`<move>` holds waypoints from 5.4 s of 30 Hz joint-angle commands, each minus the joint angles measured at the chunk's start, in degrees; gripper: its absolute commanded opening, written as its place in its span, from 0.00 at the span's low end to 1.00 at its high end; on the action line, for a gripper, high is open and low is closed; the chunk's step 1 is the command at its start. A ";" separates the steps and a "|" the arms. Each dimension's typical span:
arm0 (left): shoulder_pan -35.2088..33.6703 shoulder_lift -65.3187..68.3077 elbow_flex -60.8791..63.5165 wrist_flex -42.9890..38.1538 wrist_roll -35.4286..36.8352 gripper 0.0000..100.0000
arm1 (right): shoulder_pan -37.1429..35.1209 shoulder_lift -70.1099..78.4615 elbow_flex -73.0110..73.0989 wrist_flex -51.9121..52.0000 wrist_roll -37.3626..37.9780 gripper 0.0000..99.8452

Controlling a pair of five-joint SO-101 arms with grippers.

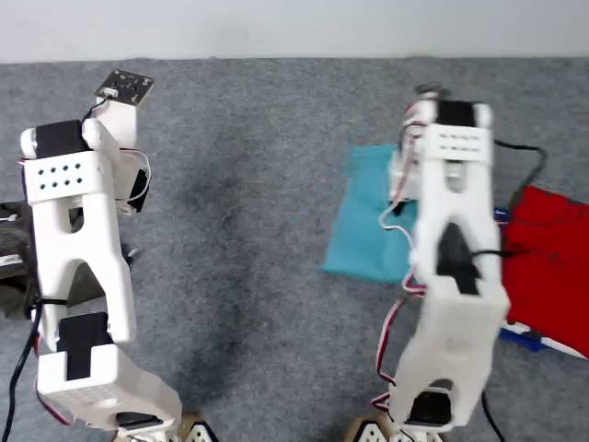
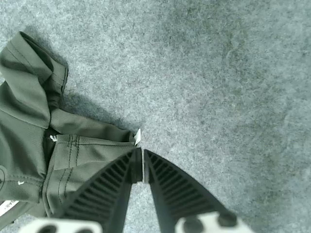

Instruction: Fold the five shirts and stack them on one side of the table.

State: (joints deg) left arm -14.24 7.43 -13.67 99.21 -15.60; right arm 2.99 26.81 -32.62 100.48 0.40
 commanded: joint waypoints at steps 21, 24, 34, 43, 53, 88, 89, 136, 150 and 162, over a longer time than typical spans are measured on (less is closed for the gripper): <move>-0.09 -3.52 -0.22 1.41 0.09 0.02 | 33.27 -28.79 18.46 -10.77 28.22 0.01; -0.09 -3.52 -0.22 1.41 0.09 0.02 | 36.97 -26.86 21.45 -15.69 32.09 0.01; -0.09 -3.52 -0.22 1.41 0.09 0.02 | 41.71 -22.11 21.98 -24.04 40.97 0.05; -0.09 -3.69 0.57 1.49 0.09 0.02 | 44.18 -25.45 20.57 -23.78 40.53 0.30; -0.09 -16.09 12.18 1.41 -0.26 0.02 | 40.48 -31.34 21.01 -19.21 36.66 0.01; -23.03 -24.70 22.55 -1.23 -17.93 0.16 | 22.20 -62.81 53.54 2.33 36.48 0.01; -23.12 -23.38 23.34 -2.64 -18.11 0.16 | 22.20 -63.78 54.77 2.33 36.48 0.01; -10.46 34.46 -20.88 1.32 -25.05 0.01 | 22.55 -75.38 64.00 2.42 36.66 0.01; 1.85 9.32 -20.97 1.23 -13.54 0.01 | 22.55 -75.38 63.91 2.42 36.66 0.01; 29.89 -0.53 -21.14 -2.64 -4.40 0.01 | 22.55 -75.38 63.82 2.33 36.57 0.01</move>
State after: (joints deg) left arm 8.88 10.68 -32.57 99.12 -21.49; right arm 25.76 -47.74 31.74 100.57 37.58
